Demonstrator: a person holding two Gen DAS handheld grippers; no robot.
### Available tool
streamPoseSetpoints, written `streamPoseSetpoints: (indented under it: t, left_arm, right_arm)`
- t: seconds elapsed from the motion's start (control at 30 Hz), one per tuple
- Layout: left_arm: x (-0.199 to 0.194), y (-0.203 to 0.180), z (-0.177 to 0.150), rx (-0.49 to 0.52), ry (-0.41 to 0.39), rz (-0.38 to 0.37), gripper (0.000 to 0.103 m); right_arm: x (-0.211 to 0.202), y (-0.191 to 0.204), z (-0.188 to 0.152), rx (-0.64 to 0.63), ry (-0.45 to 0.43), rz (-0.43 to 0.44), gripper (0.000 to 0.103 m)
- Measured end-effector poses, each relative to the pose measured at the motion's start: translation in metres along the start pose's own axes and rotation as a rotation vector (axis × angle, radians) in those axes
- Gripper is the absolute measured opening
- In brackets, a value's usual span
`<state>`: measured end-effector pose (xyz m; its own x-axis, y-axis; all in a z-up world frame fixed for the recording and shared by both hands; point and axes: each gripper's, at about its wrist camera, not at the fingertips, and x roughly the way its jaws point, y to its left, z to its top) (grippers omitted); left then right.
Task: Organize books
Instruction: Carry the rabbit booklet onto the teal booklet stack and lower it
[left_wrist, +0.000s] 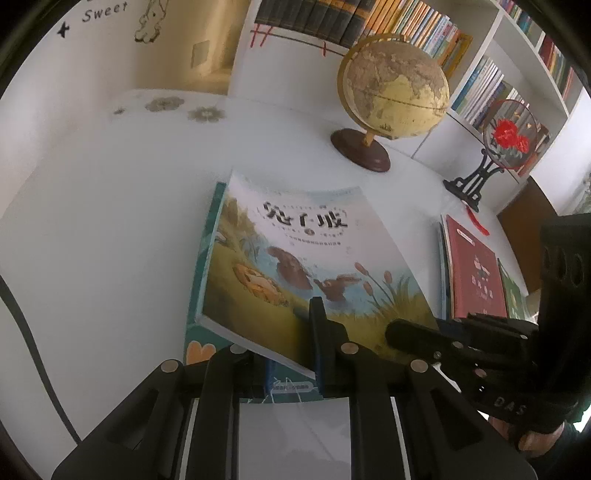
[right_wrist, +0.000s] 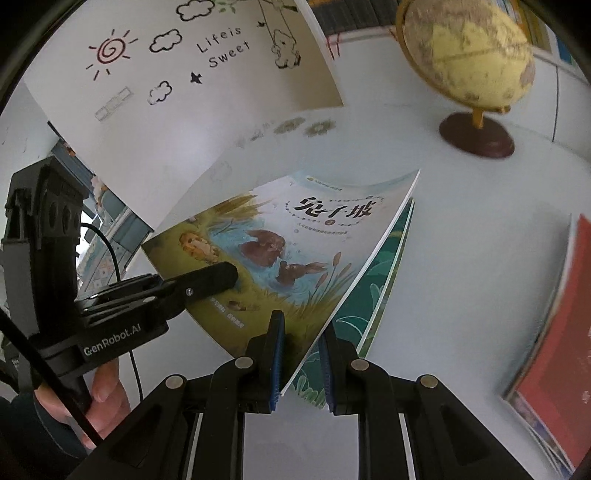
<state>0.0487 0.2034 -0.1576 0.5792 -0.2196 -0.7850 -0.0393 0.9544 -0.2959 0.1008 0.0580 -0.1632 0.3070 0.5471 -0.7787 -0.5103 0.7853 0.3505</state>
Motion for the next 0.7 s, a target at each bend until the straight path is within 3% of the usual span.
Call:
streamPoseSetpoints:
  t: [0.2,0.37,0.53,0.7]
  left_arm:
    - [0.010,0.003,-0.006,-0.005,0.038,-0.016,0.014]
    - [0.014,0.013,-0.009,-0.032,0.087,-0.009,0.026]
    - [0.014,0.034,-0.015,-0.096,0.125,0.000,0.027]
    - [0.017,0.040,-0.023,-0.093,0.152,0.029,0.027]
  right_arm:
    - [0.013,-0.006,-0.006,0.028,0.028,-0.014,0.017]
    - [0.021,-0.014,-0.005,0.062,0.042,-0.007,0.017]
    - [0.031,-0.014,-0.004,0.080,0.059,0.000,0.017]
    - [0.041,-0.015,-0.005,0.088,0.084,-0.007,0.017]
